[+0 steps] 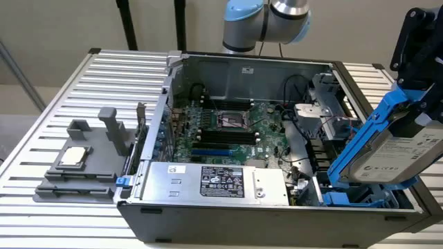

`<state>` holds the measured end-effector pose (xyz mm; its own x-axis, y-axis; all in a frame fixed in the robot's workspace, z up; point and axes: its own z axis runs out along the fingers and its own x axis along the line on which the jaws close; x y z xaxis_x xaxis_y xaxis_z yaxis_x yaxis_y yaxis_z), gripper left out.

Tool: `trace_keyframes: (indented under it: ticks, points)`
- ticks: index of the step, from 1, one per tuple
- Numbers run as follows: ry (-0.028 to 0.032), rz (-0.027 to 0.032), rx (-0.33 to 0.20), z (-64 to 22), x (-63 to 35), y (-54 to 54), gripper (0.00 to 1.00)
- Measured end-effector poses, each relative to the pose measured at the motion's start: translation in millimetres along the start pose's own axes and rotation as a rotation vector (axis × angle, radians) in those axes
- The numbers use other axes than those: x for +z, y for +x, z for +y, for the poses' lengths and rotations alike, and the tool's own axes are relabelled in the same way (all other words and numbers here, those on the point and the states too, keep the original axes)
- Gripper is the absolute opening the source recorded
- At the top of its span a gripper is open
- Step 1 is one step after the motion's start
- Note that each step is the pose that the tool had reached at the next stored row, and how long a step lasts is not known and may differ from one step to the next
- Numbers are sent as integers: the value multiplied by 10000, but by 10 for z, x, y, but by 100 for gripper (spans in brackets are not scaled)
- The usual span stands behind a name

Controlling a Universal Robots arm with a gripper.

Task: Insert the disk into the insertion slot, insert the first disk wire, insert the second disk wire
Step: 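Insert the disk into the insertion slot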

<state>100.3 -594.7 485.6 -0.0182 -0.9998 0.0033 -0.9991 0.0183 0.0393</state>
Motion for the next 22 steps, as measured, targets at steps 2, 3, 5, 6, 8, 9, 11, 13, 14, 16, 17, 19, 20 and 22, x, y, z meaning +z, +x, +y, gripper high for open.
trace_keyframes:
  ticks: [2,3,5,6,8,9,11,13,14,16,17,19,20,22]
  points:
    - [0,0,0,0,0,0,33]
    - [0,0,0,0,0,0,33]
    - [0,0,-1,0,0,0,33]
    - [0,0,0,0,0,0,33]
    - [0,0,0,0,0,0,33]
    - [0,-1,0,0,0,0,33]
    - [0,0,0,0,0,0,33]
    - [0,3,0,0,-2,-5,33]
    - [0,2,0,0,0,-14,33]
    - [0,0,-1,0,3,-35,33]
    - [0,0,-1,0,5,-49,33]
    - [0,0,0,1,10,-83,33]
    - [0,-1,-1,0,14,-96,33]
    - [1,0,-1,-5,34,-107,33]
